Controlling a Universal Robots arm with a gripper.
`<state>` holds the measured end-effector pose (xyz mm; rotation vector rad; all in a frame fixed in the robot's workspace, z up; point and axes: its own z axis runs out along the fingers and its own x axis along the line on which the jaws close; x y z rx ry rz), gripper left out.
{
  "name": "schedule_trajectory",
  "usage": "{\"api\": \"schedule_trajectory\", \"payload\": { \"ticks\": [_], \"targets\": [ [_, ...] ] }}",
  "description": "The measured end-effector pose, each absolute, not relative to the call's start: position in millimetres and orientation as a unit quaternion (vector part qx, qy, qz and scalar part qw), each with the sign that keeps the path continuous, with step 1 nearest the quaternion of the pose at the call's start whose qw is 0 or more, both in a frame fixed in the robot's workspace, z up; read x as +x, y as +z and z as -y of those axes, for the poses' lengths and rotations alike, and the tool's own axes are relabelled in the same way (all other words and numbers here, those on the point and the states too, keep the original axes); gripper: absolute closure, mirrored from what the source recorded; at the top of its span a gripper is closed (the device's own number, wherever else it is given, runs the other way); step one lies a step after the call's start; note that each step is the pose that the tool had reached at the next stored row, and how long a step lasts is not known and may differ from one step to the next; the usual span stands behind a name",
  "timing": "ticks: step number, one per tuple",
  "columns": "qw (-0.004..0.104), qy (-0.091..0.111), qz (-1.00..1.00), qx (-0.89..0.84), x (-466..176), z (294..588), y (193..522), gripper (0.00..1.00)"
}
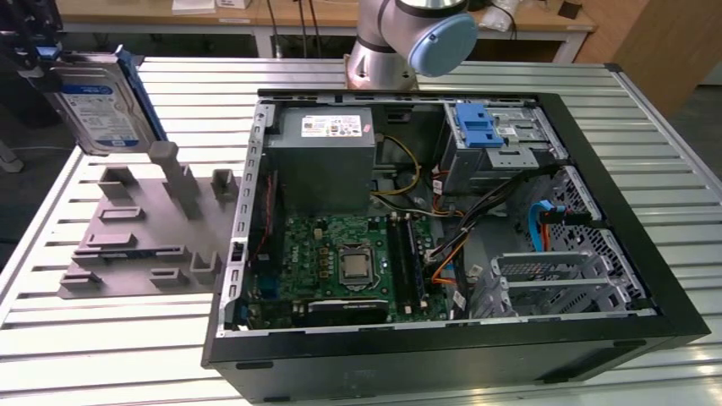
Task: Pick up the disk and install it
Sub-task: 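Pick up the disk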
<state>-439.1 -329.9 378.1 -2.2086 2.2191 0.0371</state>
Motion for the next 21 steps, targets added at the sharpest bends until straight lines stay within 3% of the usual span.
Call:
{"api": "schedule_trajectory", "payload": {
  "ticks": [21],
  "targets": [
    [0.005,0.012,-0.709,-0.705,-439,330,394,0.64]
  ]
}}
